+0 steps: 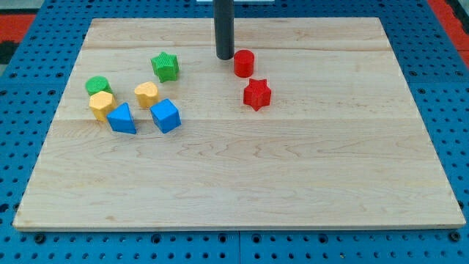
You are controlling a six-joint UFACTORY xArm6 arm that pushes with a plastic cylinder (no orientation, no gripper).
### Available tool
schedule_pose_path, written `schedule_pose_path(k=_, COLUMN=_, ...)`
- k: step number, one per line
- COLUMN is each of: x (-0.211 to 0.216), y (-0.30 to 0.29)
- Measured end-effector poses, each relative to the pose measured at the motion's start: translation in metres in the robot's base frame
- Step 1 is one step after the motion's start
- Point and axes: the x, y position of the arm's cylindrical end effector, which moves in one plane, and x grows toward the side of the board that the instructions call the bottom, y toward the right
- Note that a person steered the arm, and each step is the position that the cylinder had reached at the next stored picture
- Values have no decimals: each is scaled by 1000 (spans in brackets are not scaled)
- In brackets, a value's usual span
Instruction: Push the yellow blocks together to the center left of the board
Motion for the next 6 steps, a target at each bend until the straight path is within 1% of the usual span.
schedule_pose_path(k=1, x=21, y=29)
schedule_pose_path(k=2, x=74, y=50)
schedule_pose_path(k=3, x=61, y=35)
schedule_pose_path(k=4, x=71, y=-32)
schedule_pose_path(k=5, x=107, y=-83)
schedule_pose_path(k=6, x=108, y=-142)
